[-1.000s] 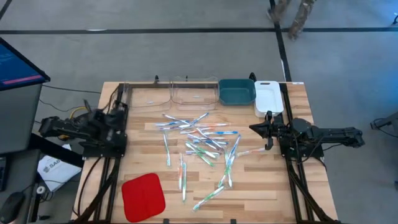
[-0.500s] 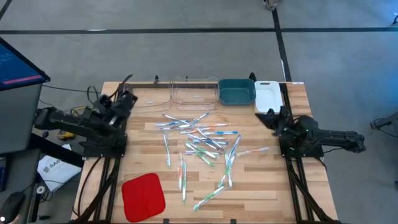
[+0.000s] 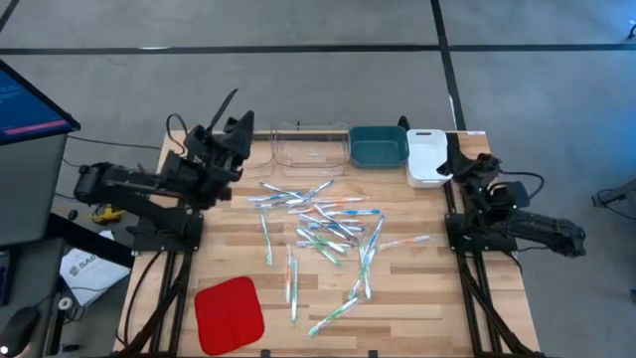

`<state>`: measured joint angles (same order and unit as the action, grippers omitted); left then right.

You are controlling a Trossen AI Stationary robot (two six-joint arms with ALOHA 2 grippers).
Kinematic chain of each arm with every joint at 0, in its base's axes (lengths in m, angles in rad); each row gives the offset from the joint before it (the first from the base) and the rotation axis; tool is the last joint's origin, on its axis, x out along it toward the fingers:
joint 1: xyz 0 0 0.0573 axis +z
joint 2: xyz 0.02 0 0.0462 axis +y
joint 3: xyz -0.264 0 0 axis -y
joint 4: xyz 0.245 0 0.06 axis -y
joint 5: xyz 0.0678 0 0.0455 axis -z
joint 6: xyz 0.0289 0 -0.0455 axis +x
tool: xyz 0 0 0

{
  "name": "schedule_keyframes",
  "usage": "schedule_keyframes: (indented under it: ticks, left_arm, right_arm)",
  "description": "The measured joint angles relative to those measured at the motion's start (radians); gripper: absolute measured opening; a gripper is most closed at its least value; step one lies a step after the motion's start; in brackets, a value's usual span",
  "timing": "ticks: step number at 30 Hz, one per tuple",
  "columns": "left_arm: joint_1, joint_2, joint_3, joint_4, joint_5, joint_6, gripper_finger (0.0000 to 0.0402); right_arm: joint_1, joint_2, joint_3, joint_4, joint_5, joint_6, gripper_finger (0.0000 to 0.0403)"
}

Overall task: Pick & Place Toothbrushes
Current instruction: Put the green toothbrush into the white bin

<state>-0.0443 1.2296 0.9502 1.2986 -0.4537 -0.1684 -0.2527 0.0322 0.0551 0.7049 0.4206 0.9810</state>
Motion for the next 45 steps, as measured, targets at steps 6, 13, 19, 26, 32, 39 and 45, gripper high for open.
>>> schedule_keyframes:
  ticks: [6, 13, 19, 26, 32, 39, 45]
  left_arm:
    - [0.008, 0.034, 0.013, -0.001, 0.000, -0.062, 0.0002]
    - [0.003, 0.130, 0.013, -0.005, 0.001, -0.300, 0.0002]
    - [-0.002, 0.187, 0.013, -0.002, 0.001, -0.412, 0.0002]
    - [-0.003, 0.227, 0.012, -0.001, 0.002, -0.488, 0.0002]
    - [-0.003, 0.220, 0.012, 0.001, 0.005, -0.488, 0.0002]
    - [-0.003, 0.213, 0.012, 0.001, 0.078, -0.495, 0.0002]
    - [-0.003, 0.187, 0.011, -0.005, 0.268, -0.544, 0.0002]
  right_arm:
    - [-0.005, 0.003, 0.000, -0.003, 0.004, 0.063, 0.0000]
    - [-0.013, 0.005, 0.002, 0.068, 0.036, 0.032, 0.0000]
    - [-0.013, 0.008, 0.126, 0.033, -0.164, -0.146, 0.0000]
    - [-0.012, 0.033, 0.401, -0.441, -0.505, -0.177, 0.0000]
    - [-0.011, 0.159, 0.694, -1.067, -0.627, -0.217, 0.0000]
    - [0.005, 0.360, 0.915, -1.634, -0.689, -0.219, 0.0000]
    - [0.082, 0.482, 0.935, -1.877, -0.751, -0.123, 0.0000]
